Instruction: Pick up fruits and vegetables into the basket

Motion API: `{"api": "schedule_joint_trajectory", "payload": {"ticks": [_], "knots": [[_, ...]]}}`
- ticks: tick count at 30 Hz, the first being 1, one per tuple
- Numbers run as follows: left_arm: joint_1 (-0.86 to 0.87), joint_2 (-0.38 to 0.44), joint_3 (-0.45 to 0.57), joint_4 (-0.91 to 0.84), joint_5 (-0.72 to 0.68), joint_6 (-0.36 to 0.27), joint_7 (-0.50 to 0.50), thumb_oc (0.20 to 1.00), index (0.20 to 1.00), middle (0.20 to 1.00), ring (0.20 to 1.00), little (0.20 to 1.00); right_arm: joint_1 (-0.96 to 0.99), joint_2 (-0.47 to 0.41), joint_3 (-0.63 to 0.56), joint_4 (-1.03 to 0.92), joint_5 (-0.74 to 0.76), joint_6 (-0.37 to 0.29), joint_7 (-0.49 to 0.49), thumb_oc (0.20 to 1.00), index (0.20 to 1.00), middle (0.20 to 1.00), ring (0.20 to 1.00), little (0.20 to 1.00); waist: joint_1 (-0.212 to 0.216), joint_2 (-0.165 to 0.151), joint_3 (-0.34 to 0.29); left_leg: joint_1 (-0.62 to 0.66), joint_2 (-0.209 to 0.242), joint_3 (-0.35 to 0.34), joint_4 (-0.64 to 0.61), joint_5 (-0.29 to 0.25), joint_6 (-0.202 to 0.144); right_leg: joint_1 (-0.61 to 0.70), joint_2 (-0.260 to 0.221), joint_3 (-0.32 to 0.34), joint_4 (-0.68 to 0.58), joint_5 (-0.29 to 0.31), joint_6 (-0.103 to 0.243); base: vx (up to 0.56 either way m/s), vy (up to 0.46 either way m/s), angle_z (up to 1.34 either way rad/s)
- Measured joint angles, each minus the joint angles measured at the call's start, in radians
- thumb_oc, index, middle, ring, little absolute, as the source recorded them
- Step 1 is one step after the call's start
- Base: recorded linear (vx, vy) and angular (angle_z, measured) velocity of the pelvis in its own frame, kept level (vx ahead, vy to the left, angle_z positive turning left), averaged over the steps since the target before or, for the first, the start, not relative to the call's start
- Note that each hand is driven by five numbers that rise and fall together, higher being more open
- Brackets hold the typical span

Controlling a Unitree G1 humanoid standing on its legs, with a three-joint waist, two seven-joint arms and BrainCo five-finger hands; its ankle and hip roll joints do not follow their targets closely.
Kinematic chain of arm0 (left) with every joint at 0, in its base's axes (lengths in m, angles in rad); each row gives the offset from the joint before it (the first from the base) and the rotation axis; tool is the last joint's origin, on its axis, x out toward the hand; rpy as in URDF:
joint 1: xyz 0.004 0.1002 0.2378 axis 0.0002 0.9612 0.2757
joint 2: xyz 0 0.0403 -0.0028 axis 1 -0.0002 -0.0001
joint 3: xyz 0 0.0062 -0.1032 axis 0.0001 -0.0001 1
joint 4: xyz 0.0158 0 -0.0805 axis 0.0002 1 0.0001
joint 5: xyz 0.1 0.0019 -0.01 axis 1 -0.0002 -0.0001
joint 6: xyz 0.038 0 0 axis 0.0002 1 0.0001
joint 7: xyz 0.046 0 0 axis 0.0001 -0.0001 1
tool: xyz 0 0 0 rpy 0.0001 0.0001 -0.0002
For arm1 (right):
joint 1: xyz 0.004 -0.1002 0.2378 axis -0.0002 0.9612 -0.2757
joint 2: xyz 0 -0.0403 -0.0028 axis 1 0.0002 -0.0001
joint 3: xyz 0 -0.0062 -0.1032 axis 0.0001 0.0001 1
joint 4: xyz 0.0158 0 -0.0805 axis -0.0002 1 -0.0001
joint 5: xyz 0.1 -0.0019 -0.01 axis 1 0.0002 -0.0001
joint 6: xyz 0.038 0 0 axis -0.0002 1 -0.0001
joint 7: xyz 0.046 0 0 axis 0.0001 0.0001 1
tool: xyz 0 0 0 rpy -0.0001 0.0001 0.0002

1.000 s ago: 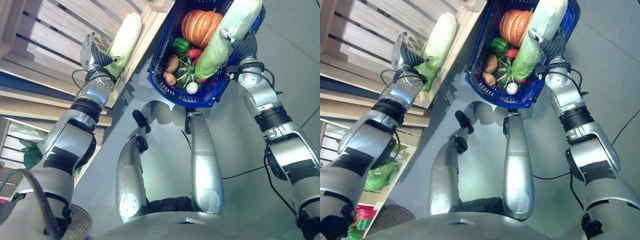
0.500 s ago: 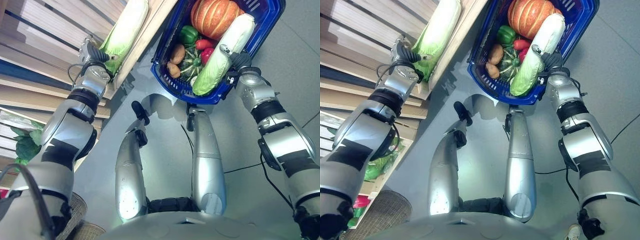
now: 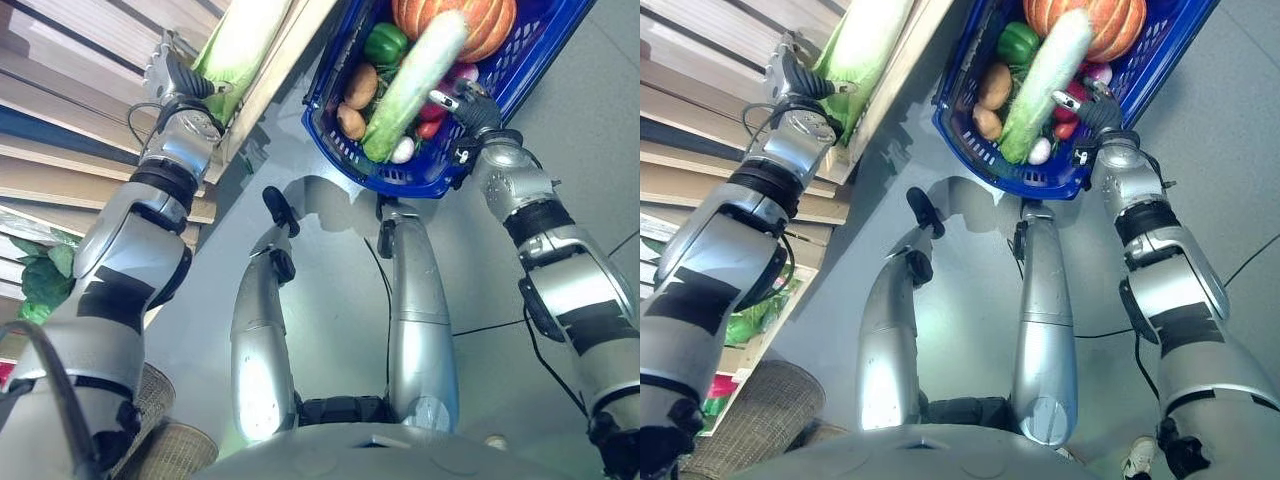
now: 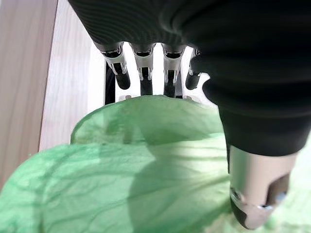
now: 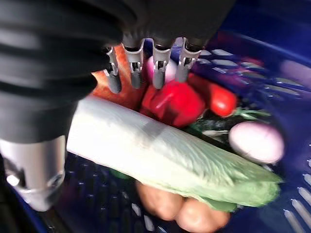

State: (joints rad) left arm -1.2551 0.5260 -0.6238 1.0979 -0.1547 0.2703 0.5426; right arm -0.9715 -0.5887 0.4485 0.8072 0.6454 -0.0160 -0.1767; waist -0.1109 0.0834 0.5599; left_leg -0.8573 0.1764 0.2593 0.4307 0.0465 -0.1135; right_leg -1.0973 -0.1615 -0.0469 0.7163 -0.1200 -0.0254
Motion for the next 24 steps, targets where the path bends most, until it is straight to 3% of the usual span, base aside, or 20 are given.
{"api": "schedule_joint_trajectory", "payload": {"ticks": [6,11,15,18,20,21,22,24], "knots": [[0.011,0.041,0.003,-0.034,-0.003,0.018,-0.042,1.000,1.000,1.000,1.000,1.000,0.180,-0.061,-0.008,-0.238,-0.009,-0.044,-0.036,1.000,1.000,1.000,1.000,1.000,-0.040,-0.001,0.000,-0.019,0.000,-0.004,-0.001,-0.003,-0.002,-0.016,0.012,0.015,-0.015,0.006,0.009,0.00,0.012,-0.04],[0.077,0.099,0.058,-0.063,-0.013,0.050,-0.073,1.000,1.000,1.000,1.000,1.000,0.434,-0.073,-0.122,-0.535,-0.085,-0.098,0.021,1.000,1.000,1.000,1.000,1.000,-0.094,-0.005,-0.008,-0.019,-0.002,0.007,0.005,-0.022,0.004,-0.016,0.036,0.055,-0.049,0.018,0.030,0.02,0.042,-0.18],[0.118,0.158,0.120,-0.012,-0.047,0.053,-0.150,1.000,1.000,1.000,1.000,1.000,0.542,-0.078,-0.148,-0.579,-0.092,-0.111,0.083,1.000,1.000,1.000,1.000,1.000,-0.160,-0.009,-0.022,-0.031,0.000,0.012,0.014,-0.043,0.021,-0.015,0.038,0.061,-0.107,0.042,0.070,0.02,0.031,-0.35],[0.108,0.180,0.132,0.035,-0.065,0.056,-0.192,1.000,1.000,1.000,1.000,1.000,0.577,-0.075,-0.169,-0.579,-0.087,-0.111,0.112,1.000,1.000,1.000,1.000,1.000,-0.179,-0.009,-0.025,-0.031,0.010,0.029,-0.020,-0.049,0.031,-0.016,0.051,0.065,-0.128,0.033,0.132,0.02,0.012,-0.15],[0.095,0.183,0.130,0.047,-0.084,0.056,-0.225,1.000,1.000,1.000,1.000,1.000,0.612,-0.066,-0.169,-0.580,-0.087,-0.110,0.125,1.000,1.000,1.000,1.000,1.000,-0.202,-0.013,-0.028,-0.034,0.008,0.046,0.006,-0.055,0.015,-0.017,0.039,0.066,-0.128,0.037,0.124,0.02,0.008,0.24],[0.096,0.172,0.132,0.059,-0.088,0.057,-0.237,1.000,1.000,1.000,1.000,1.000,0.616,-0.068,-0.170,-0.583,-0.087,-0.110,0.132,1.000,1.000,1.000,1.000,1.000,-0.203,-0.018,-0.031,-0.036,0.011,0.048,0.094,-0.077,0.010,-0.017,0.038,0.062,-0.130,0.037,0.124,0.02,0.001,-0.04],[0.094,0.183,0.132,0.077,-0.092,0.057,-0.253,1.000,1.000,1.000,1.000,1.000,0.613,-0.070,-0.170,-0.590,-0.087,-0.110,0.136,1.000,1.000,1.000,1.000,1.000,-0.208,-0.017,-0.032,-0.015,0.009,0.050,0.112,-0.136,0.036,-0.017,0.042,0.062,-0.138,0.038,0.125,0.01,-0.001,-0.20],[0.081,0.203,0.139,0.102,-0.099,0.064,-0.269,1.000,1.000,1.000,1.000,1.000,0.613,-0.063,-0.174,-0.597,-0.077,-0.108,0.136,1.000,1.000,1.000,1.000,1.000,-0.213,-0.018,-0.034,-0.012,0.015,0.065,0.059,-0.132,0.048,-0.017,0.054,0.066,-0.152,0.027,0.147,0.01,-0.002,-0.15]]}}
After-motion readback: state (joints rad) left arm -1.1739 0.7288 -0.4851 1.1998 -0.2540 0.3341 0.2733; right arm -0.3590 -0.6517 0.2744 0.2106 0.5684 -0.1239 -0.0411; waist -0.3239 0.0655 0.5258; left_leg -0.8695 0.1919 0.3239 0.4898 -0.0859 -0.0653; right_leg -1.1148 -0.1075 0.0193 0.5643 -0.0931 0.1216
